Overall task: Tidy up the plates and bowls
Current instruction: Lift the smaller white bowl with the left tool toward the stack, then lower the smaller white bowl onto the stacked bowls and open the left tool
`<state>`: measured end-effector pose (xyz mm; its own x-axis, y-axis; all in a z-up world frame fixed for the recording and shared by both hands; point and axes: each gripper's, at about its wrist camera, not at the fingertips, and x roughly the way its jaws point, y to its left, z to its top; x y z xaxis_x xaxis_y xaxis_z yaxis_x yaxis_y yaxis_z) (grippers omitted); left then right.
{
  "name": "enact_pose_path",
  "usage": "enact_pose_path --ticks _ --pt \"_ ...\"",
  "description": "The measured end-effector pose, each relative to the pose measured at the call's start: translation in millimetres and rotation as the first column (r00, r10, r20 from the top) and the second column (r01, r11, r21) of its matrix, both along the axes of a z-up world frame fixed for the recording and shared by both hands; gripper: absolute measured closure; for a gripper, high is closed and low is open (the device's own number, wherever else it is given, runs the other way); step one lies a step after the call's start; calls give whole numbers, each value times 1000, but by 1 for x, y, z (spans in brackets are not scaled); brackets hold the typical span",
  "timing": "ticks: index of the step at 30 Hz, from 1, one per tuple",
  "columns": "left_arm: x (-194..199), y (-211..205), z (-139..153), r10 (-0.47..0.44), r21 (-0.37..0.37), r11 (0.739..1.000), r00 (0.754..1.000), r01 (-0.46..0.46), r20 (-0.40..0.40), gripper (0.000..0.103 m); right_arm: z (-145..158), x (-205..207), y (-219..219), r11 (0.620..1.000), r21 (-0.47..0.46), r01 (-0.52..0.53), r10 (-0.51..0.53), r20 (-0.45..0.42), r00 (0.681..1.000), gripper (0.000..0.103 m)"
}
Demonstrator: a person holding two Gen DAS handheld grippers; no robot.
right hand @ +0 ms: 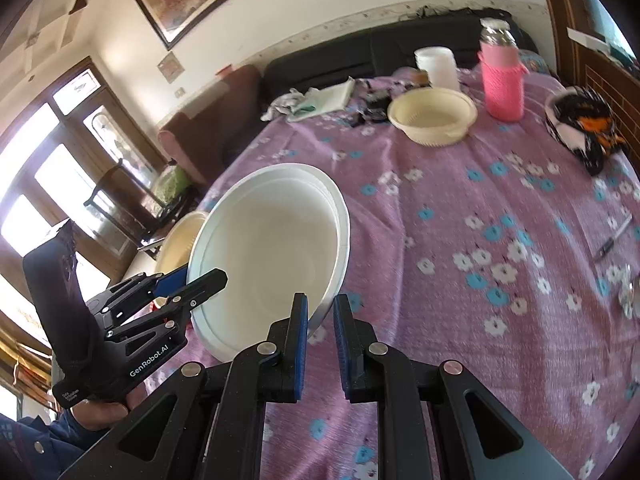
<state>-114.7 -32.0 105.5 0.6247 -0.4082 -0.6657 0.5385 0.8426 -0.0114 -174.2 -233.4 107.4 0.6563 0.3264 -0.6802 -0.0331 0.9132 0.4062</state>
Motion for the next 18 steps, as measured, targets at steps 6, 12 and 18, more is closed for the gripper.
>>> enact_pose_path --ticks 6,12,18 --pt "3 29 25 54 -23 998 997 -53 47 73 27 13 24 998 -3 -60 60 61 996 88" --pt "8 69 38 135 -30 991 988 -133 71 73 37 30 55 992 40 -123 119 99 988 87" --pt "16 112 33 225 -38 974 974 -223 39 73 32 49 92 975 101 -200 190 105 976 87"
